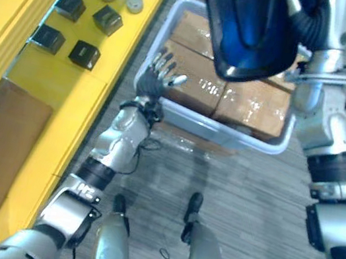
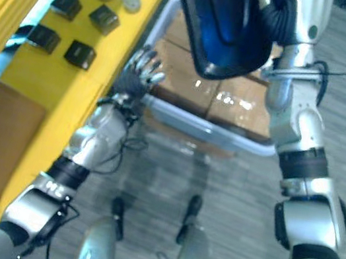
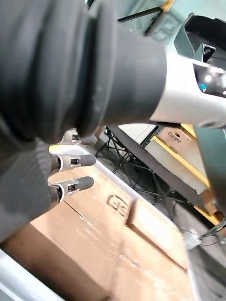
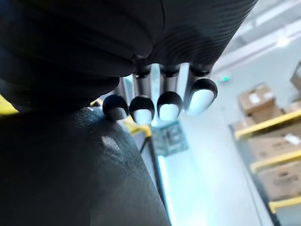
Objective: Walk over and take plastic housings, then place them on the shelf
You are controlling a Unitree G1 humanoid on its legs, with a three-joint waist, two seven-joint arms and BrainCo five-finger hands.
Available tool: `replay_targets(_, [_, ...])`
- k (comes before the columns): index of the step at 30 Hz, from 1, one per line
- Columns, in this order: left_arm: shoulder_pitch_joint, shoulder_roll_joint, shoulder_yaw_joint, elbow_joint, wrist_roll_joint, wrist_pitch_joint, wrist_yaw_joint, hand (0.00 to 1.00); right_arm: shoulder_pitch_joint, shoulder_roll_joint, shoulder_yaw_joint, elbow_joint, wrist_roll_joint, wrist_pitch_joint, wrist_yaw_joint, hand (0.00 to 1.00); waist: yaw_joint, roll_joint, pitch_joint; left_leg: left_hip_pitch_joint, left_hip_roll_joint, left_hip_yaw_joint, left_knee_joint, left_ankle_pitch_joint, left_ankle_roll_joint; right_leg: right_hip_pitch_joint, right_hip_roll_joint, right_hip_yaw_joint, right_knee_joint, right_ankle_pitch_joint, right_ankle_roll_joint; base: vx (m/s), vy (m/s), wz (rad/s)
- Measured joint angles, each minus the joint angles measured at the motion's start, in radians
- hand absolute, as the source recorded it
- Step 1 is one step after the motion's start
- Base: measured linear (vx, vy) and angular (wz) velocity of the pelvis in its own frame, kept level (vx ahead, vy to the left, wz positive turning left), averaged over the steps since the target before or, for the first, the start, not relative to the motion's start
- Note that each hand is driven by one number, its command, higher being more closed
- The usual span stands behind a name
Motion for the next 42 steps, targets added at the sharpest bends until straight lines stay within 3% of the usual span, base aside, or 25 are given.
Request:
replay_targets(5, [-0.003, 0.0, 0.0, 0.033, -0.065, -0.006, -0.017, 0.0, 0.032, 0.002, 0.046, 0.0, -0.03, -0.027, 0.026, 1.0, 0.0, -0.006, -0.004, 0.013, -0.005, 0.007, 0.001, 0.001, 0.001, 0.032, 0.0, 0.006, -0.048, 0.028, 0.003, -0.02, 0.021, -0.04])
replay_targets(14, [-0.025, -0.002, -0.007, 0.033, -0.063, -0.011, -0.012, 0.0, 0.072, 0.026, 0.086, 0.002, -0.036, -0.048, 0.04, 1.0, 0.004, -0.007, -0.005, -0.005, -0.007, -0.008, 0.002, 0.009, 0.003, 0.036, 0.0, -0.013, -0.068, 0.043, 0.001, -0.02, 0.008, 0.05])
replay_targets(24, [-0.025, -0.011, -0.021, 0.076, -0.062, 0.0, 0.011, 0.0, 0.135, 0.13, 0.129, 0.012, -0.025, -0.053, 0.056, 1.0, 0.022, -0.011, -0.009, 0.004, -0.011, -0.011, 0.001, 0.01, 0.004, 0.069, 0.001, -0.018, -0.116, 0.066, 0.002, 0.0, 0.005, 0.0])
replay_targets(25, [-0.025, -0.011, -0.023, 0.083, -0.062, 0.001, 0.016, 1.0, 0.147, 0.139, 0.131, 0.023, -0.024, -0.054, 0.053, 1.0, 0.025, -0.011, -0.009, 0.004, -0.011, -0.012, 0.001, 0.011, 0.005, 0.07, 0.001, -0.019, -0.116, 0.066, 0.002, 0.0, 0.0, 0.0])
replay_targets(42, [-0.002, 0.004, -0.021, 0.143, -0.016, -0.025, 0.051, 1.0, 0.223, 0.236, 0.186, 0.027, 0.057, -0.06, -0.014, 1.0, 0.03, -0.012, -0.01, 0.001, -0.023, -0.04, 0.001, 0.012, 0.005, 0.102, -0.003, -0.039, -0.155, 0.083, 0.006, 0.0, 0.005, 0.04])
